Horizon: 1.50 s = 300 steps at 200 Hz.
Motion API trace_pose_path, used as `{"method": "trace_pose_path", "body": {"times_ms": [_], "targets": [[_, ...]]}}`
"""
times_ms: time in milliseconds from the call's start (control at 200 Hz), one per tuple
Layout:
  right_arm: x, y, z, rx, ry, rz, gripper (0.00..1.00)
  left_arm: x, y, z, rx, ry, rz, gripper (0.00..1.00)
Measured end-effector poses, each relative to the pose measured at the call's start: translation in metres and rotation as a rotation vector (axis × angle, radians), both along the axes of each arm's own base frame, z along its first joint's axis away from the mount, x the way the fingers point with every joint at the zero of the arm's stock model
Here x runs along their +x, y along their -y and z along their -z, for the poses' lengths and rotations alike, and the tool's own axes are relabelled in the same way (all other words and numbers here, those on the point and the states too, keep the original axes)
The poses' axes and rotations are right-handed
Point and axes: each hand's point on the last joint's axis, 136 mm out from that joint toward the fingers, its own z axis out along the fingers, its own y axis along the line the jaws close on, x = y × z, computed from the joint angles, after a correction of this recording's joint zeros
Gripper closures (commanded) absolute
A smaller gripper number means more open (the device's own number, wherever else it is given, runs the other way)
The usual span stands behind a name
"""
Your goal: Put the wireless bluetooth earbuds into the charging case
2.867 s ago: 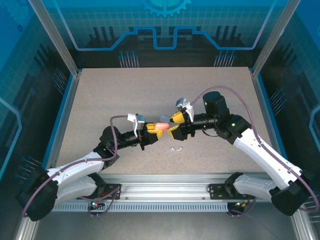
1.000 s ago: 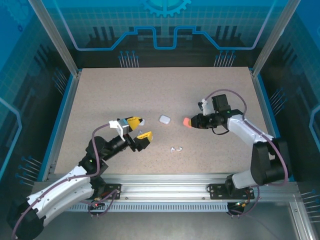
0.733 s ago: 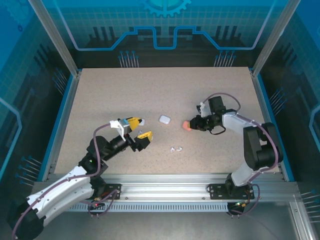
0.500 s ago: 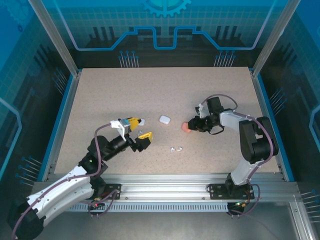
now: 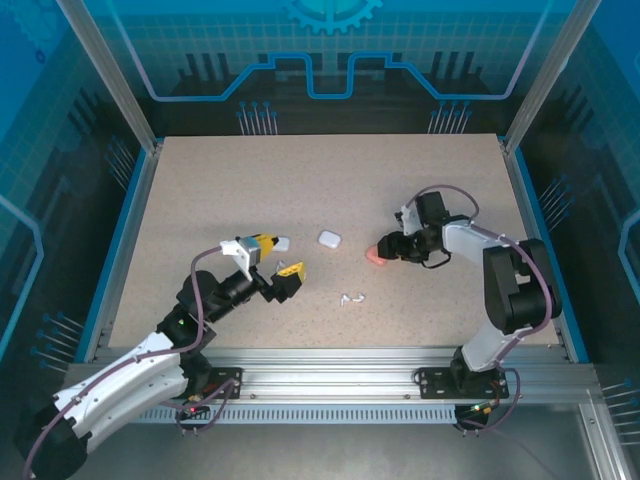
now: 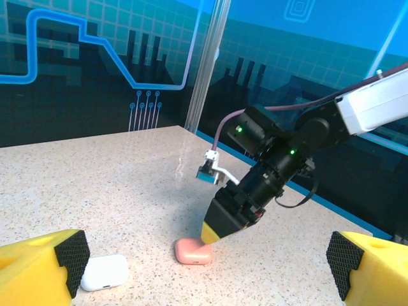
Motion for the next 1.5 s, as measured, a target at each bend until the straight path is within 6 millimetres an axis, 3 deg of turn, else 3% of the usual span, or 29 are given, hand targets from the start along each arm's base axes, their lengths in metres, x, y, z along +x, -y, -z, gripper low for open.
{"method": "trace_pose_path", "body": {"times_ms": [105, 210, 415, 665, 865, 1256, 1501], "targets": [[0.008, 0.0, -0.016, -0.064, 0.05, -0.031, 0.29, 0.001, -0.003, 0.001, 0.002, -0.004, -0.019, 0.01], [0.016, -0.013, -0.034, -0.13, 0.11, -0.097, 0.21, 0.001, -0.007, 0.0, 0.002, -0.005, -0.037, 0.01], [0.033, -0.065, -0.062, -0.237, 0.217, -0.285, 0.08, -0.003, -0.014, -0.004, -0.005, 0.002, -0.053, 0.01], [0.046, -0.121, -0.038, -0.358, 0.211, -0.501, 0.04, -0.007, -0.019, -0.006, -0.007, 0.004, -0.064, 0.01], [0.056, -0.145, -0.019, -0.436, 0.192, -0.626, 0.04, -0.007, -0.019, -0.004, -0.003, -0.002, -0.064, 0.01], [0.068, -0.165, 0.005, -0.572, 0.145, -0.754, 0.15, -0.007, -0.02, -0.003, -0.001, -0.004, -0.068, 0.01], [0.052, -0.156, 0.014, -0.607, 0.058, -0.781, 0.22, -0.007, -0.02, -0.003, 0.0, -0.003, -0.068, 0.01]]}}
